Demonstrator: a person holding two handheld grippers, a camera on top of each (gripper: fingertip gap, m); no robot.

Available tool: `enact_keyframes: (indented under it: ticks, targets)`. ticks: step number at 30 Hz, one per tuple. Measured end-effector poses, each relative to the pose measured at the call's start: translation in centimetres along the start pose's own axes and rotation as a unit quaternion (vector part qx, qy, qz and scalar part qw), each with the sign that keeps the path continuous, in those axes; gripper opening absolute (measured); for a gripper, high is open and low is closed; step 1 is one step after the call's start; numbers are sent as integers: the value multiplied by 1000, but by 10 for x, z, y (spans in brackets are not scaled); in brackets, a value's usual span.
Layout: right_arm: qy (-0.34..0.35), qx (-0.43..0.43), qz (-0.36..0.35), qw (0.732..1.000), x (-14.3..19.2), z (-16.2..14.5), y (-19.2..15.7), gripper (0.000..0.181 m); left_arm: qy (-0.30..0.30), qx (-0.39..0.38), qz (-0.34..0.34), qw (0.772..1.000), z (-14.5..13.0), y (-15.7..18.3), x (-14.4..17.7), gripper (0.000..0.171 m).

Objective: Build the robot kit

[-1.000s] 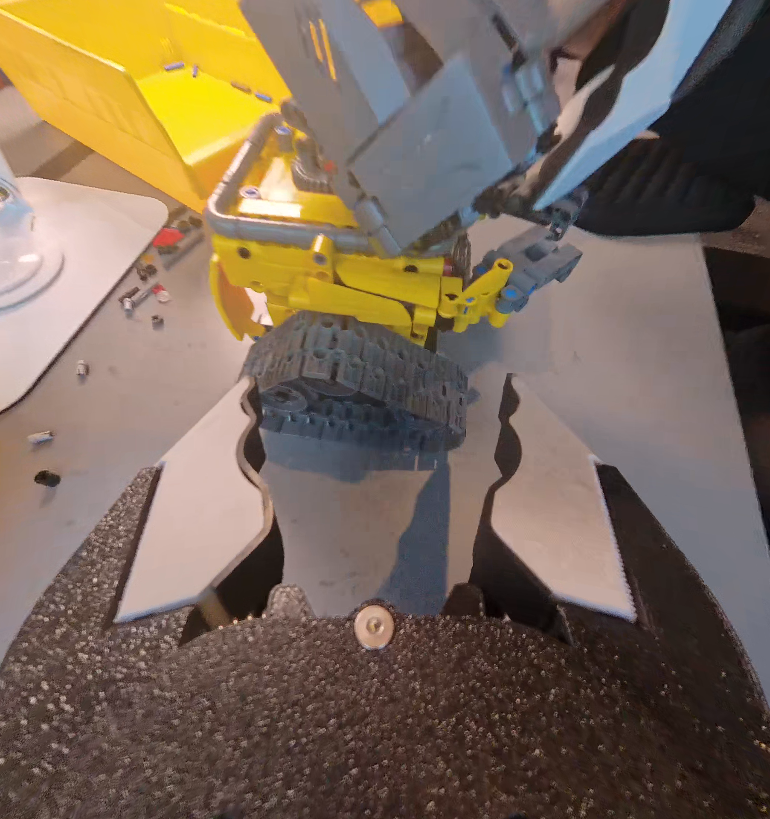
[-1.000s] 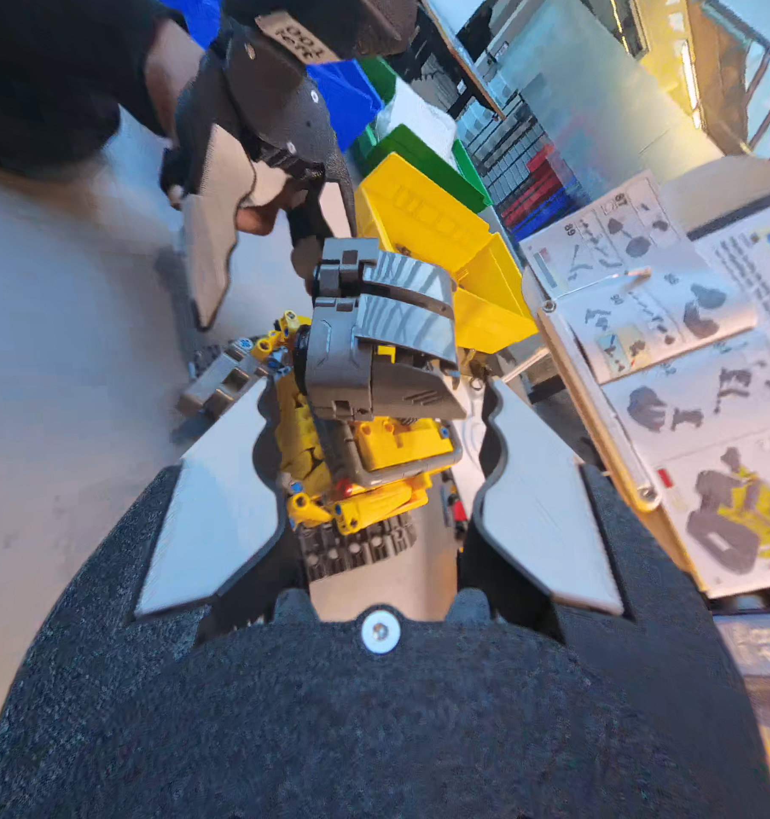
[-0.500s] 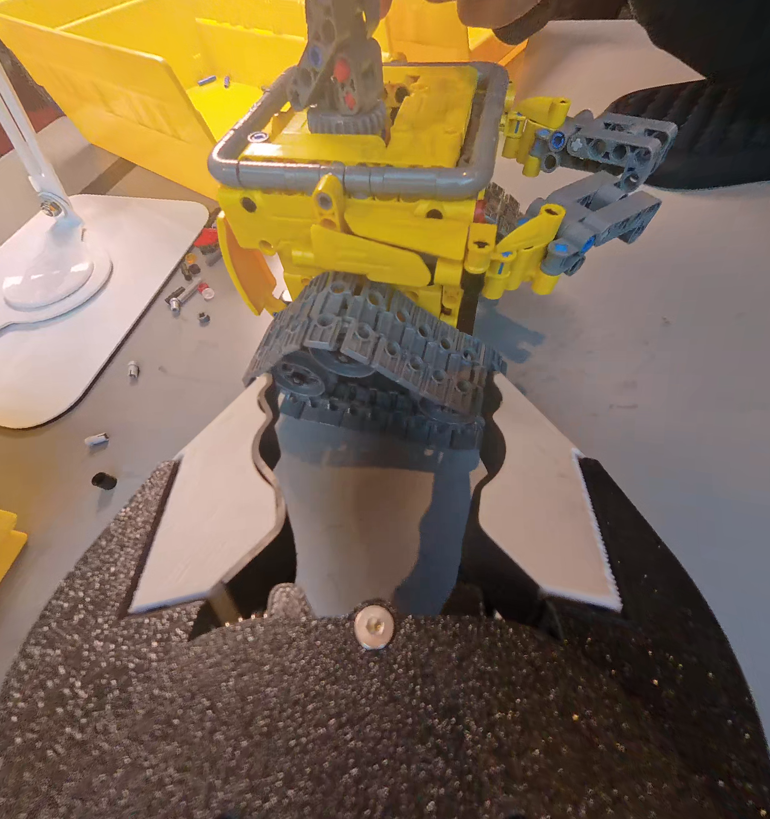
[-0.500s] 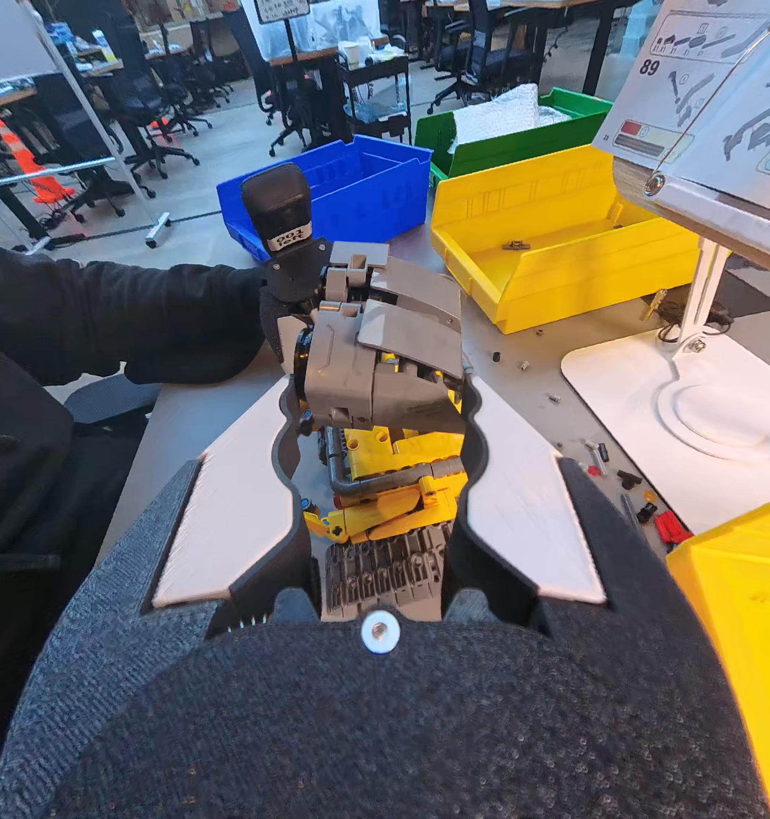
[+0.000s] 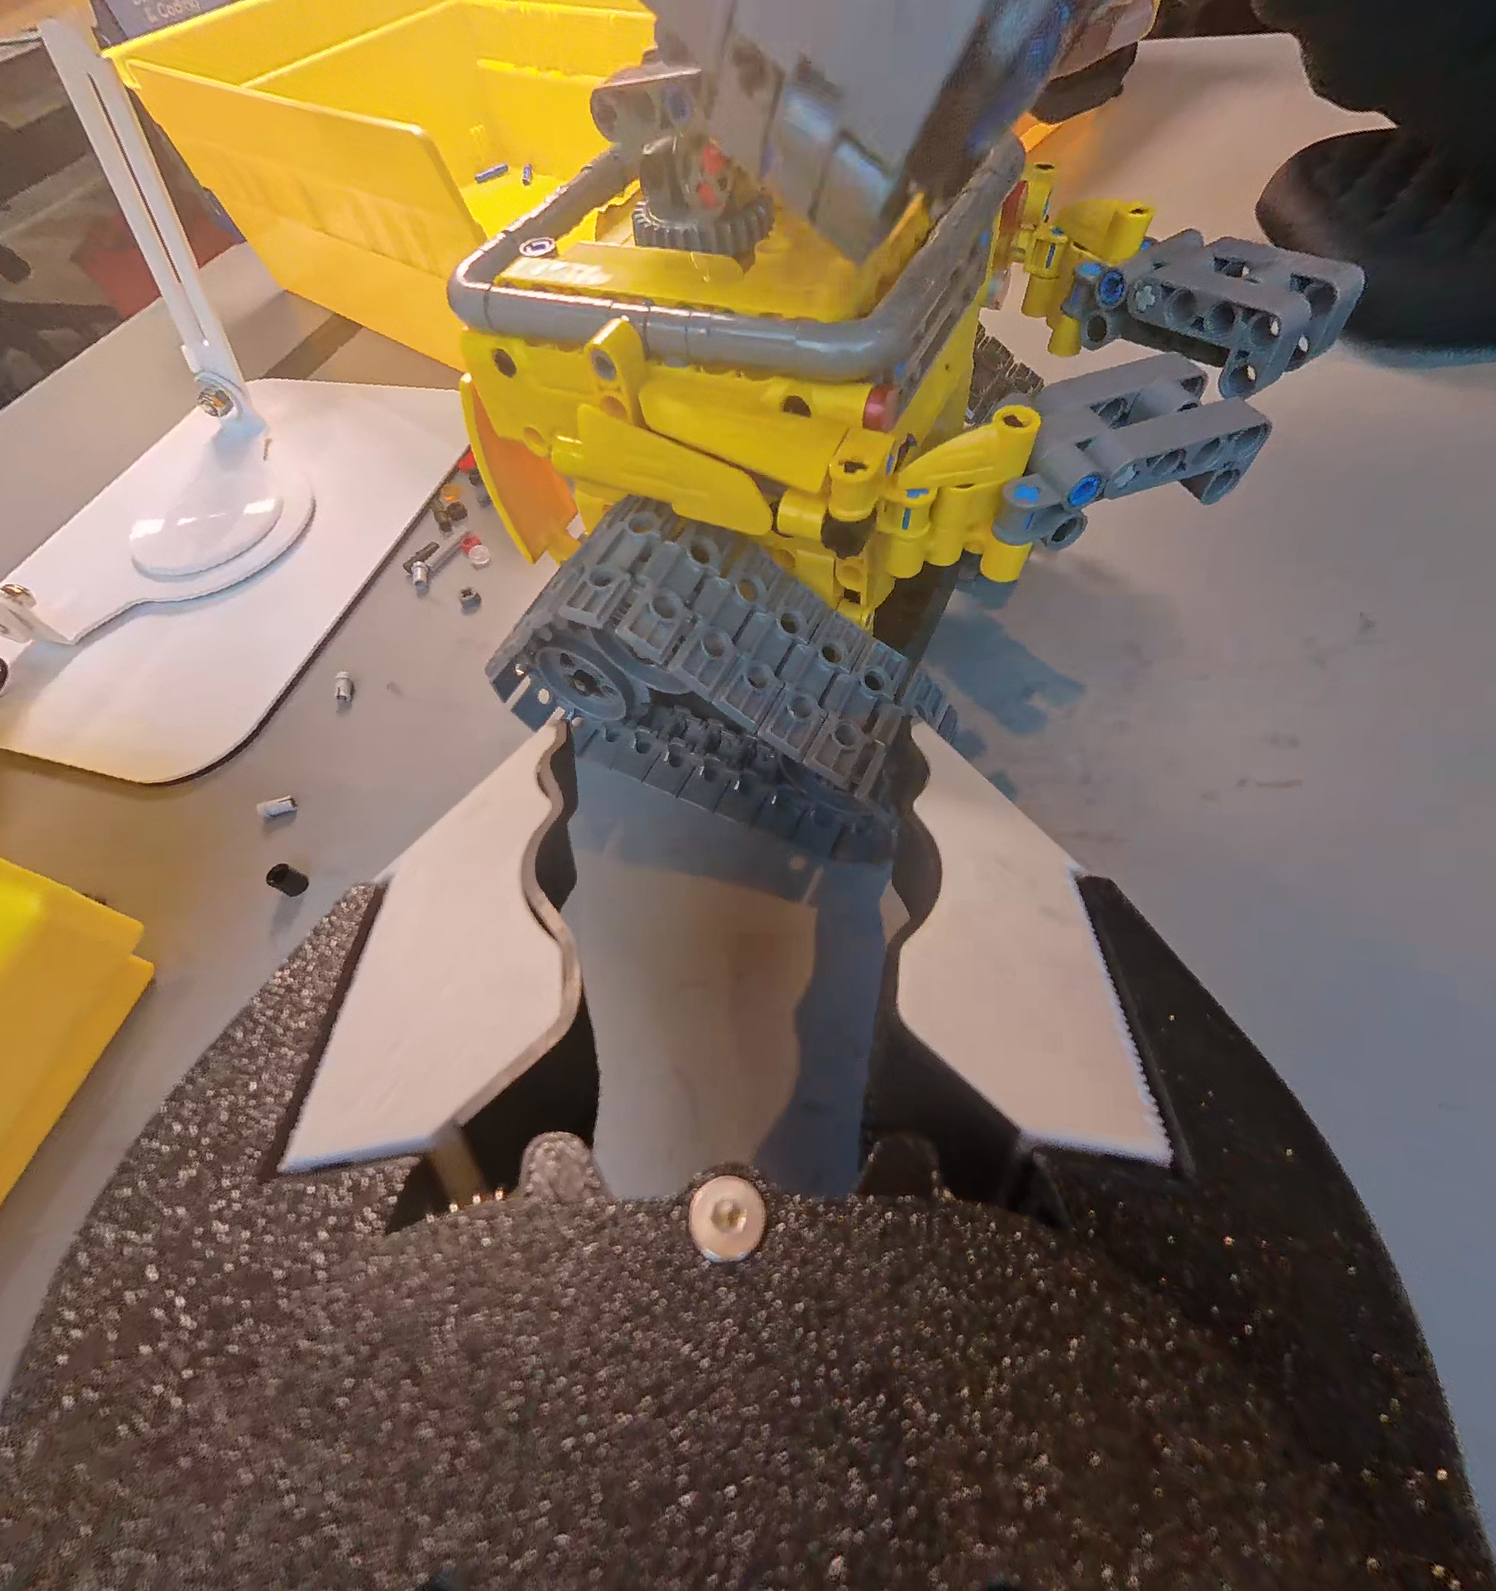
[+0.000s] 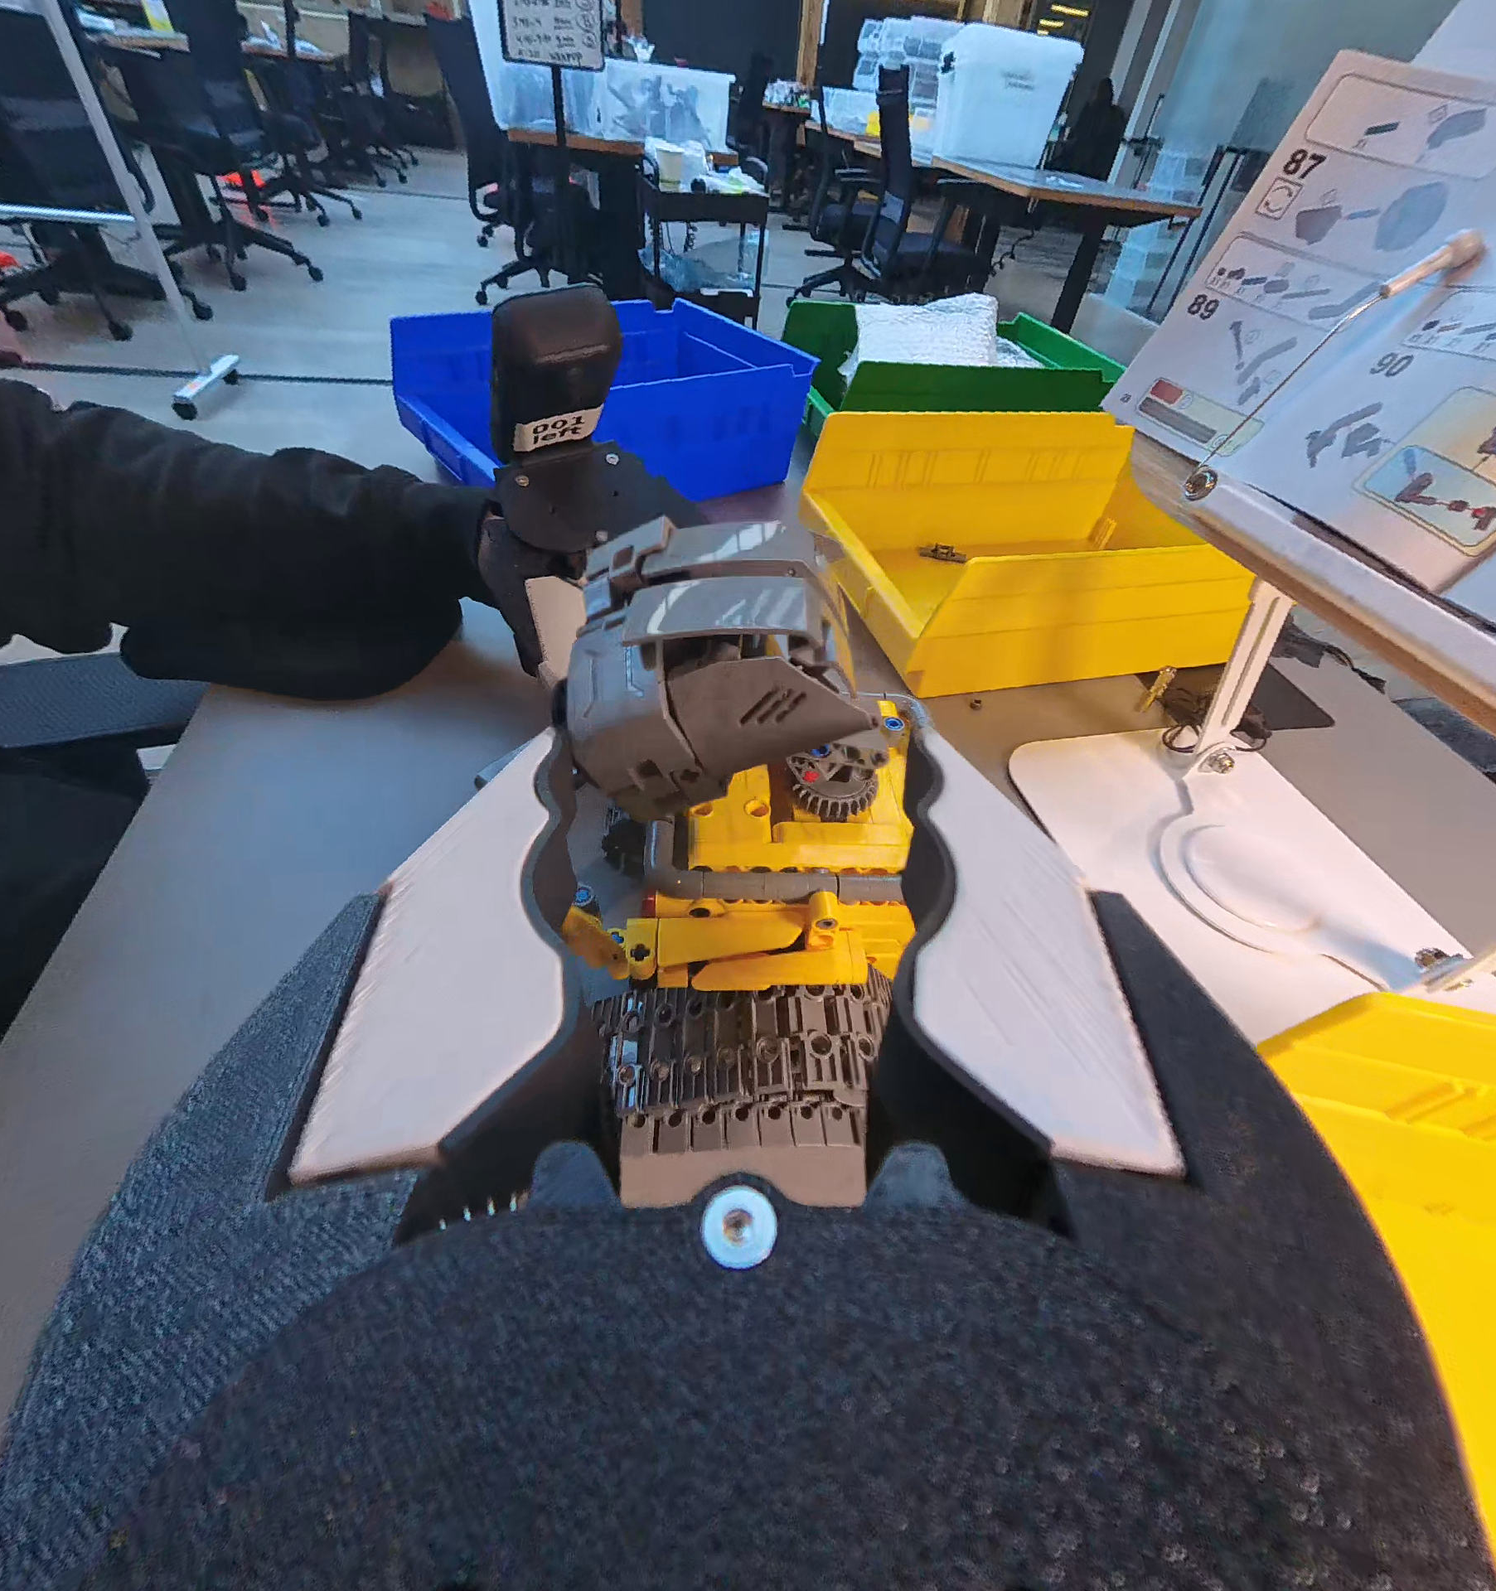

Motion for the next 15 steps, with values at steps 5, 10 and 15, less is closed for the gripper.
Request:
enact_keyframes:
  ticks: [5, 10, 15]
  targets:
    - [19, -7, 24, 1000, 0, 0, -5, 73, 0, 2, 13, 1000, -1, -5, 1, 73]
    - [65, -22, 28, 997, 12, 3, 0, 72, 2, 3, 29, 1000, -2, -10, 2, 71]
    - [66, -38, -21, 997, 27, -15, 23, 78, 21, 15, 53, 998, 1, -19, 7, 65]
Point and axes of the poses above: each gripper's, where its closed fingertips meet, x back along the fingers, z out of its top, y = z × x across the jaws, the point moved 3 cm from there along x, back along the fingers, and after that the axes turned 15 degrees about z, right-handed, at the moved point
